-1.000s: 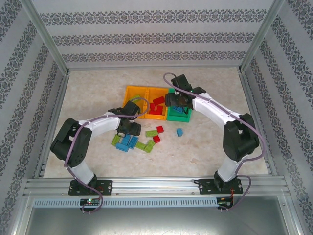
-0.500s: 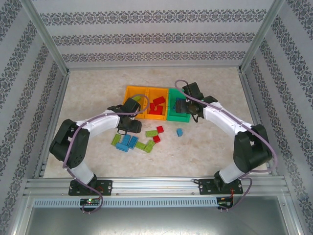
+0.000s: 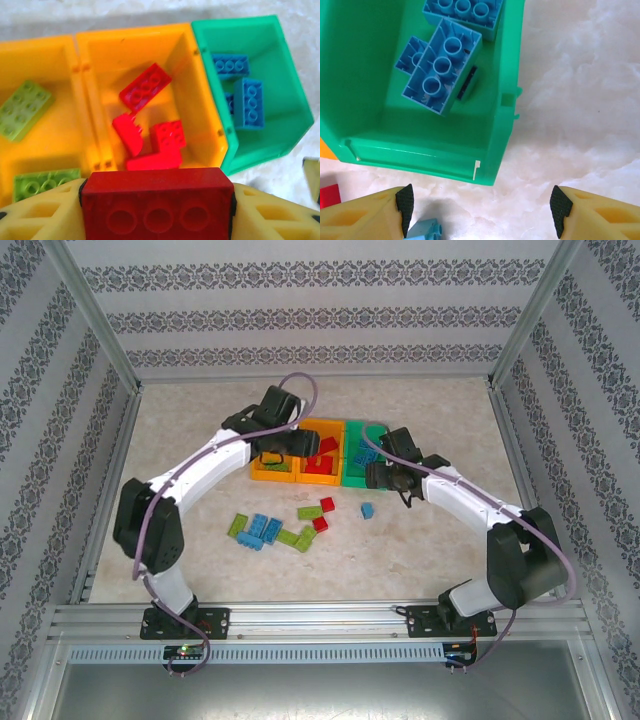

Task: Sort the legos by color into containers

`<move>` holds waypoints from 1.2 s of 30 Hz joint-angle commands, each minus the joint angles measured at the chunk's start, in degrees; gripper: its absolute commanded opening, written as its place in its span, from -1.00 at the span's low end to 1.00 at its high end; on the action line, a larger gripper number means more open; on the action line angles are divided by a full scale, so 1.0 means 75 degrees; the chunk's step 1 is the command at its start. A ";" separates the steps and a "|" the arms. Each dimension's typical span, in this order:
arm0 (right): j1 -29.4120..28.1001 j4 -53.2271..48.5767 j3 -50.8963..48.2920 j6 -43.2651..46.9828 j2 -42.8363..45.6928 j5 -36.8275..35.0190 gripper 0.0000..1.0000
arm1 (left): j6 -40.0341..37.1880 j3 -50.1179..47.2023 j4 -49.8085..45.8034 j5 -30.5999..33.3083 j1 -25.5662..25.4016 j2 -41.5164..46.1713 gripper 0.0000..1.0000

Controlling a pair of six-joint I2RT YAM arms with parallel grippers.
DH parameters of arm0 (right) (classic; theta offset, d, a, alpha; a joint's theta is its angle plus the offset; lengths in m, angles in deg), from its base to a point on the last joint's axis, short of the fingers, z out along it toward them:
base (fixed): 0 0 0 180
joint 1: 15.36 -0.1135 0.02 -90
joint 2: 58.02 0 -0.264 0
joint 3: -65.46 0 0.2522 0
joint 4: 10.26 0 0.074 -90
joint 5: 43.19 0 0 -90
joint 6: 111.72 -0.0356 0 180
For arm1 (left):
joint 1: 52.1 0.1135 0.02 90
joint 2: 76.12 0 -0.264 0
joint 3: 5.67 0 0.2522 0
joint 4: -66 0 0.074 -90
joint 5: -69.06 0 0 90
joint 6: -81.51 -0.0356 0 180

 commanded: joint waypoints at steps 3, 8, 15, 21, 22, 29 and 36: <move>-0.0174 0.0140 -0.0412 0.0025 0.0412 0.0008 0.49 | -0.0250 0.1369 -0.0451 -0.0341 -0.0060 -0.1383 0.03; -0.0722 0.0125 -0.0775 0.0000 0.0566 0.0199 0.48 | -0.0222 0.2705 -0.0944 -0.0091 0.0011 -0.2477 0.07; -0.1256 0.0259 -0.0906 -0.0147 0.0027 0.0297 0.34 | -0.0032 0.2970 -0.0999 -0.0062 0.0011 -0.2864 0.29; -0.1372 0.0156 -0.0620 -0.0096 -0.0636 0.0192 0.08 | 0.0072 0.2451 -0.0823 -0.0020 0.0012 -0.2529 0.96; -0.1379 0.0117 -0.0594 -0.0082 -0.0732 0.0181 0.06 | 0.0089 0.2365 -0.0772 -0.0011 0.0003 -0.2435 0.99; -0.1379 0.0168 -0.0488 -0.0047 -0.1021 0.0252 -0.39 | 0.0134 0.1761 -0.0414 -0.0169 -0.0042 -0.1839 0.99; -0.1234 0.0143 -0.0520 -0.0189 -0.0063 0.0333 -0.61 | 0.0295 0.0615 0.0119 -0.0240 -0.0062 -0.0952 0.99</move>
